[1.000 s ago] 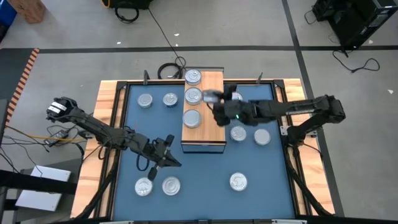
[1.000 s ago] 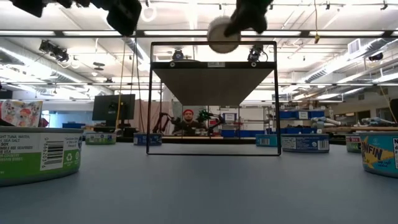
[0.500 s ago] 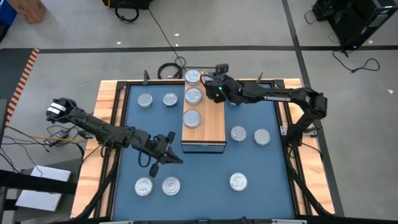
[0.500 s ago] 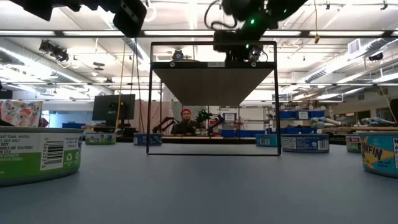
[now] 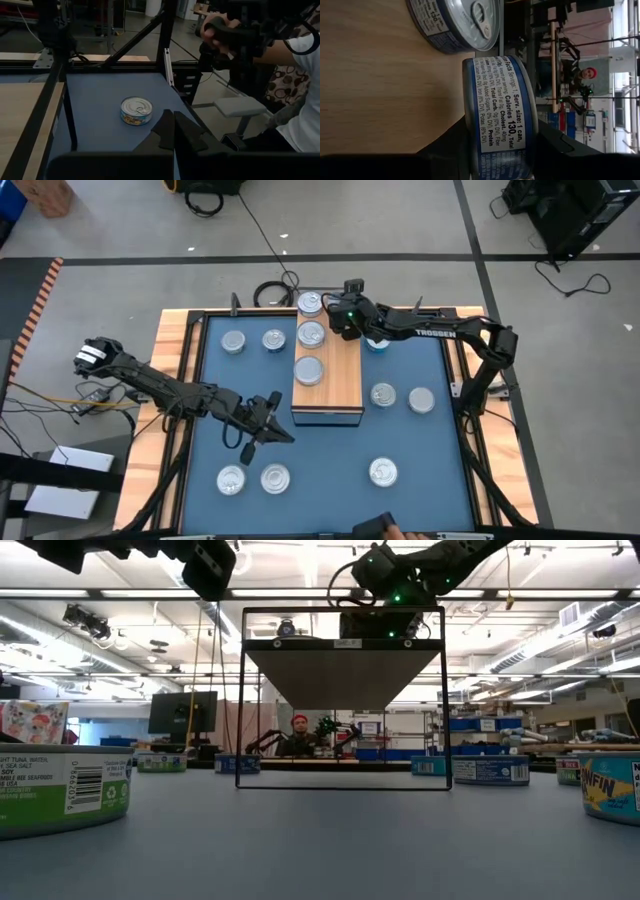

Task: Stack canned seafood by type on shelf
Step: Put the blue tuna can on the shelf

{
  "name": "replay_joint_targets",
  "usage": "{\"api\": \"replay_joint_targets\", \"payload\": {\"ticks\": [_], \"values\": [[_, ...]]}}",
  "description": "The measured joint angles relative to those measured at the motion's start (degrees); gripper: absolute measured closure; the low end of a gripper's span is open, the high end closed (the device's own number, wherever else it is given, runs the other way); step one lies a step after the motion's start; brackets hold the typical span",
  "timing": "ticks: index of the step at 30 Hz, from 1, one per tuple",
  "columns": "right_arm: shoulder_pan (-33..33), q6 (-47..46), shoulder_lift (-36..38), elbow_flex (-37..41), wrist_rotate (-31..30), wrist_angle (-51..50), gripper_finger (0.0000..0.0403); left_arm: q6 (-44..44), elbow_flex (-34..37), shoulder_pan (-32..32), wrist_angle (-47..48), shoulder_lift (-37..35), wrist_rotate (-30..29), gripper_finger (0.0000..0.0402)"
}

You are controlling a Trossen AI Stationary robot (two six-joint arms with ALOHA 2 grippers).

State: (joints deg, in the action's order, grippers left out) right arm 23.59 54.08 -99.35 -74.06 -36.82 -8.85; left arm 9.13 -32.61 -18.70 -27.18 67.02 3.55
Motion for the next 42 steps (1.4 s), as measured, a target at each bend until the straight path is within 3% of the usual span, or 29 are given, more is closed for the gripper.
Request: {"api": "replay_joint_targets", "payload": {"ticks": [14, 31, 42], "values": [[0.9, -2.0, 0.0, 0.0, 0.9, -0.4, 0.0216, 0.1, 0.0, 0.0, 0.4, 0.0, 0.0, 0.0400], [1.8, -8.6, 0.0, 0.0, 5.5, -1.4, 0.0147, 0.7, 0.0, 0.0, 1.3, 0.0, 1.3, 0.0400], [2.2, -12.7, 0.0, 0.0, 8.3, -2.0, 0.0141, 1.7, 0.0, 0.0, 2.3, 0.0, 1.3, 0.0398]]}}
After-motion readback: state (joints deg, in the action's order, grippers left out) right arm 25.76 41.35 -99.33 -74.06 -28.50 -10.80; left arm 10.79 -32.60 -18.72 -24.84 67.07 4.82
